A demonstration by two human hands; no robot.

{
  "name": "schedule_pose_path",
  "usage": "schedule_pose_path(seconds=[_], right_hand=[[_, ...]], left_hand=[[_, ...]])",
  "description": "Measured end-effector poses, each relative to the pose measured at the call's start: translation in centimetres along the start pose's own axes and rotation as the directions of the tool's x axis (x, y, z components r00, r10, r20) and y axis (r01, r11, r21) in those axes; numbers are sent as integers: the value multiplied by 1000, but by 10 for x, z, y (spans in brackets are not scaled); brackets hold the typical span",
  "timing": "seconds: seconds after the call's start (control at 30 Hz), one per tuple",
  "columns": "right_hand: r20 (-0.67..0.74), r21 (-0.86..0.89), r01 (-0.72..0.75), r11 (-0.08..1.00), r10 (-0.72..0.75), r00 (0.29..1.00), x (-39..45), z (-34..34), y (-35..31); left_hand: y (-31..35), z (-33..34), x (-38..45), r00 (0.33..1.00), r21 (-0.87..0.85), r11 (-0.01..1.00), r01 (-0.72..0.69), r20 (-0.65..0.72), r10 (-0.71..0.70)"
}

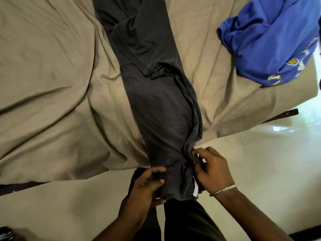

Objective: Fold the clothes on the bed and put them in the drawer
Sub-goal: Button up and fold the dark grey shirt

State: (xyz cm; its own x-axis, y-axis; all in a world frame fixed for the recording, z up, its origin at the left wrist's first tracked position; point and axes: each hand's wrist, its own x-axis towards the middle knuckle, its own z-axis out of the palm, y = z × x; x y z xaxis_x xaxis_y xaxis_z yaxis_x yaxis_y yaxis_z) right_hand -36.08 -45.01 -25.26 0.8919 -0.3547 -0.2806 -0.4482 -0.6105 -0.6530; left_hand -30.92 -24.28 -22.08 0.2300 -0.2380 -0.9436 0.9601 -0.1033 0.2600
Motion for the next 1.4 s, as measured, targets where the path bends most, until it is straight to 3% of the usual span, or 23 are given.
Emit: schedule_pose_path(seconds=[0.1,0.17,0.27,0.37,0.5,0.63,0.73,0.8,0.87,0.93,1.0,1.07,1.1,1.13,1.2,1.23,1.27,1.33,1.4], right_hand=[[193,170,11,985,-44,980,17,-14,1],[398,316,-39,948,-95,913,23,-26,5],[540,272,131,953,-264,799,24,-37,15],[578,118,385,915,-378,723,21,-34,24],[540,-80,649,757,-514,666,7,-23,31],[484,-225,756,615,-603,634,-16,-10,52],[454,-283,828,485,-692,561,-15,-3,65],[464,-279,851,444,-714,524,-11,3,68],[479,-245,857,454,-711,514,-6,8,66],[513,-153,858,491,-703,493,-1,8,60],[567,-45,820,571,-661,492,9,2,48],[580,58,662,747,-565,587,20,-9,32],[565,133,525,841,-499,657,25,-15,25],[542,239,354,904,-427,724,30,-20,18],[454,493,6,870,-262,852,47,-26,0],[363,587,-95,804,-156,919,58,-27,-7],[257,641,-141,754,-38,966,70,-27,-13],[96,646,-179,742,154,983,100,-25,-25],[-15,511,-231,828,277,961,125,-17,-28]], left_hand=[[4,2,-1,997,-61,997,43,69,-39],[0,2,-2,997,-34,999,20,80,-17],[-14,0,-4,989,56,989,-138,58,134],[-33,-10,-3,970,198,952,-233,-27,243],[-48,-20,-8,961,418,881,-221,-61,269],[-69,-27,-3,949,590,770,-241,-24,316],[-81,-32,5,927,591,749,-300,-3,374],[-82,-38,9,883,678,620,-395,93,460],[-79,-43,9,791,775,375,-509,250,559],[-72,-43,3,655,792,104,-601,414,632],[-63,-41,-3,458,745,-139,-653,534,711],[-48,-39,-4,337,686,-255,-681,603,723],[-39,-37,-4,333,683,-254,-685,604,724],[-28,-32,-3,372,696,-170,-698,555,744],[2,-10,-5,510,693,215,-688,250,823],[20,2,-2,563,607,424,-672,48,825],[40,12,4,582,488,568,-663,-141,801],[89,23,25,542,407,653,-638,-365,757],[133,24,52,564,426,697,-578,-409,718]])
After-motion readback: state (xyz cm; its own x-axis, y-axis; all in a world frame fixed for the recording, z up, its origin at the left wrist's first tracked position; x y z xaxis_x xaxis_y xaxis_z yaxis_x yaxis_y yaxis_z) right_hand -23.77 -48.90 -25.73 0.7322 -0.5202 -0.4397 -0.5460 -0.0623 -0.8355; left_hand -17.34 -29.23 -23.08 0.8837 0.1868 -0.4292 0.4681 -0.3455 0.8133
